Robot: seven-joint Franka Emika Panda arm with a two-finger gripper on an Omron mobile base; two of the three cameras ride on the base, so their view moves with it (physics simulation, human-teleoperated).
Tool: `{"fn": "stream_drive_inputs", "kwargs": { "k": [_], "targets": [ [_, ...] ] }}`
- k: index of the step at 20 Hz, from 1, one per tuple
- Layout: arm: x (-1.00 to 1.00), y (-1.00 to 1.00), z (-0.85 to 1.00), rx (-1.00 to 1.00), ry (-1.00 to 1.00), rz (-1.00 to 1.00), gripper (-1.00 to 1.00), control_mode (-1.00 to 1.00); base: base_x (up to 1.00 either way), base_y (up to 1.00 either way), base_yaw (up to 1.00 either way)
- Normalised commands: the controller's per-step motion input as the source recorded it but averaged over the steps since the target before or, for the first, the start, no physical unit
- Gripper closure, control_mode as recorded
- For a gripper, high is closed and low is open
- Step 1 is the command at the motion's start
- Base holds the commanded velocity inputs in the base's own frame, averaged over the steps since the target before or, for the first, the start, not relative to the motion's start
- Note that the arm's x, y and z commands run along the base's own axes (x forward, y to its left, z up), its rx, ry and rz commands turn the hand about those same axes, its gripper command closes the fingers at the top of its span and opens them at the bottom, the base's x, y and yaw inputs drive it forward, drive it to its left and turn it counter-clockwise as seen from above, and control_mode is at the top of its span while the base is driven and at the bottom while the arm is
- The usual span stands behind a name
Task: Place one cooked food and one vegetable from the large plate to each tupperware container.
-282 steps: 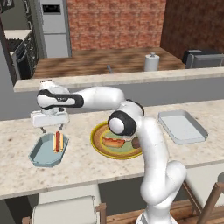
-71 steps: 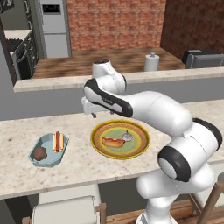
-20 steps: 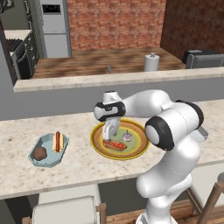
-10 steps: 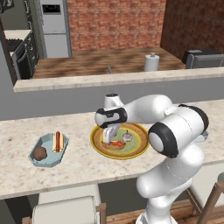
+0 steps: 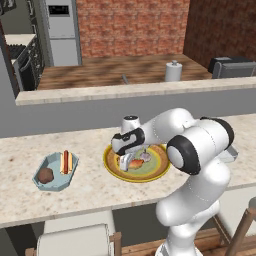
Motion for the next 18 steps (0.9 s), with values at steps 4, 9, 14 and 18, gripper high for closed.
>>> {"fn": "stream_drive_inputs", "kwargs": {
  "k": [4,9,14,18],
  "targets": [
    [-0.18,-0.35,-0.37,0.00,0.00,-0.01,1.00,-1.00,0.00,0.00,0.00],
    [-0.42,-0.66,0.55,0.00,0.00,-0.09,1.00,-1.00,0.00,0.00,0.00],
    [-0.50,-0.51,1.00,0.00,-0.17,-0.05,1.00,-1.00,0.00,0.00,0.00],
    [-0.30,-0.42,1.00,0.00,-0.22,-0.06,1.00,-1.00,0.00,0.00,0.00]
  ]
}}
